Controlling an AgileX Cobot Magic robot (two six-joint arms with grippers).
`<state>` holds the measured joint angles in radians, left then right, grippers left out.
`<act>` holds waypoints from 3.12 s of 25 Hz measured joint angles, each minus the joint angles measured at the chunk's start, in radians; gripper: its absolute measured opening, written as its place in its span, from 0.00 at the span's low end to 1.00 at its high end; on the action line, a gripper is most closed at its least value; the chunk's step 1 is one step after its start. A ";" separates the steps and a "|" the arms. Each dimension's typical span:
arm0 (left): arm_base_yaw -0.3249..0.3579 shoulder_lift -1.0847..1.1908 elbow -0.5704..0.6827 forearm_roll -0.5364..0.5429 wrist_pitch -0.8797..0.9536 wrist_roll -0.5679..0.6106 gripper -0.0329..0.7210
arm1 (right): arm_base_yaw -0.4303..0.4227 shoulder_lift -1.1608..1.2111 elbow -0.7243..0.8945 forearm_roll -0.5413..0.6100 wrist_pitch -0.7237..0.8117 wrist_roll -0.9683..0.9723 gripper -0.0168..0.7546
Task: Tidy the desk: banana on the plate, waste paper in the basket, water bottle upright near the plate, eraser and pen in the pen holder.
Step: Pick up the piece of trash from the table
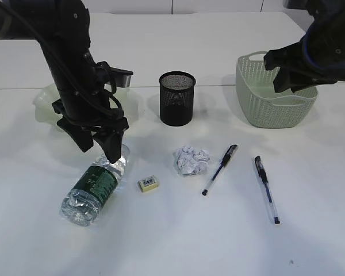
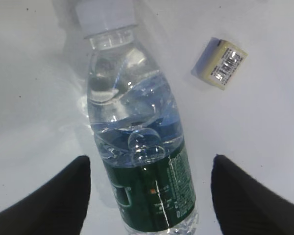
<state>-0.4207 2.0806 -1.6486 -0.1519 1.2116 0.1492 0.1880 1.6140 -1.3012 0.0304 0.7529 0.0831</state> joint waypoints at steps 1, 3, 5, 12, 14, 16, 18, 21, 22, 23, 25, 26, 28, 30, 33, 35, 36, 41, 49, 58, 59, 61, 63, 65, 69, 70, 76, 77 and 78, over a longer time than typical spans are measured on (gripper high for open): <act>0.000 0.000 0.000 0.000 0.000 0.000 0.76 | 0.000 0.000 0.000 0.001 0.000 0.000 0.32; 0.000 0.000 0.000 0.000 0.002 -0.001 0.76 | 0.000 0.000 0.000 0.001 0.000 0.000 0.32; 0.000 0.000 0.000 0.000 0.002 -0.006 0.76 | 0.000 0.000 0.000 0.002 0.000 0.000 0.32; 0.000 0.000 0.000 0.001 0.002 -0.015 0.76 | 0.000 0.000 0.000 0.002 0.000 -0.002 0.32; 0.000 0.000 0.000 0.002 0.002 -0.016 0.76 | 0.000 0.000 0.000 0.002 0.000 -0.002 0.32; 0.000 0.000 0.000 0.002 0.002 -0.016 0.76 | 0.000 0.000 0.000 0.002 0.000 -0.002 0.32; 0.000 0.000 0.000 0.002 0.002 -0.016 0.76 | 0.000 0.000 0.000 0.002 0.000 -0.002 0.32; 0.000 0.000 0.000 0.003 0.002 -0.016 0.76 | 0.000 0.000 0.000 0.002 0.000 -0.002 0.32; 0.000 0.000 0.000 0.005 0.002 -0.016 0.76 | 0.000 0.000 0.000 0.002 0.000 -0.002 0.32; 0.000 0.000 0.000 0.005 0.002 -0.016 0.76 | 0.000 0.000 0.000 0.002 0.000 -0.002 0.32; 0.000 0.000 0.000 0.005 0.002 -0.018 0.76 | 0.000 0.000 0.000 0.002 0.000 -0.002 0.32; 0.000 0.000 0.000 0.005 0.002 -0.018 0.76 | 0.000 0.000 0.000 0.002 0.000 -0.002 0.32; 0.000 0.000 0.000 0.005 0.002 -0.018 0.76 | 0.000 0.000 0.000 0.002 0.000 -0.002 0.32; 0.000 0.000 0.000 0.005 0.002 -0.019 0.76 | 0.000 0.000 0.000 0.002 0.000 -0.002 0.32; 0.000 0.000 0.000 0.005 0.002 -0.019 0.76 | 0.000 0.000 0.000 0.002 0.007 -0.002 0.32; 0.000 0.000 0.000 0.005 0.002 -0.019 0.76 | 0.000 0.000 0.000 0.002 0.009 -0.002 0.32; 0.000 0.000 0.000 0.005 0.002 -0.019 0.76 | 0.000 0.000 0.000 0.002 0.011 -0.002 0.32; 0.000 0.000 0.000 0.007 0.002 -0.029 0.76 | 0.000 0.000 0.000 0.003 0.013 -0.002 0.32; 0.000 0.000 0.000 0.007 0.002 -0.037 0.76 | 0.000 0.000 0.000 0.003 0.015 -0.002 0.32; 0.000 0.000 0.000 0.008 0.002 -0.041 0.76 | 0.000 0.000 0.000 0.003 0.017 -0.002 0.32; 0.000 0.000 0.000 0.008 0.002 -0.041 0.76 | 0.000 0.000 0.000 0.003 0.017 -0.002 0.32; 0.000 0.000 0.000 0.008 0.002 -0.041 0.76 | 0.000 0.000 0.000 0.005 0.017 -0.002 0.32; 0.000 0.000 0.000 0.008 0.002 -0.041 0.76 | 0.000 0.000 0.000 0.007 0.017 -0.002 0.32; 0.000 0.000 0.000 0.008 0.002 -0.041 0.76 | 0.000 0.000 0.000 0.016 0.018 -0.002 0.32; 0.000 0.000 0.000 0.008 0.002 -0.041 0.76 | 0.000 0.000 0.000 0.043 0.019 -0.002 0.32; 0.000 0.000 0.000 0.008 0.002 -0.041 0.76 | 0.000 0.000 0.000 0.044 0.019 -0.002 0.32; 0.000 0.000 0.000 0.008 0.002 -0.041 0.76 | 0.000 0.000 0.000 0.077 0.006 -0.023 0.32; 0.000 0.000 0.000 0.008 0.002 -0.041 0.76 | 0.000 0.000 0.000 0.087 0.001 -0.034 0.32; 0.000 0.000 0.000 0.008 0.002 -0.041 0.76 | 0.000 0.000 0.000 0.094 -0.006 -0.049 0.32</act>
<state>-0.4207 2.0806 -1.6486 -0.1443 1.2137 0.1085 0.1880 1.6140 -1.3012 0.1245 0.7468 0.0339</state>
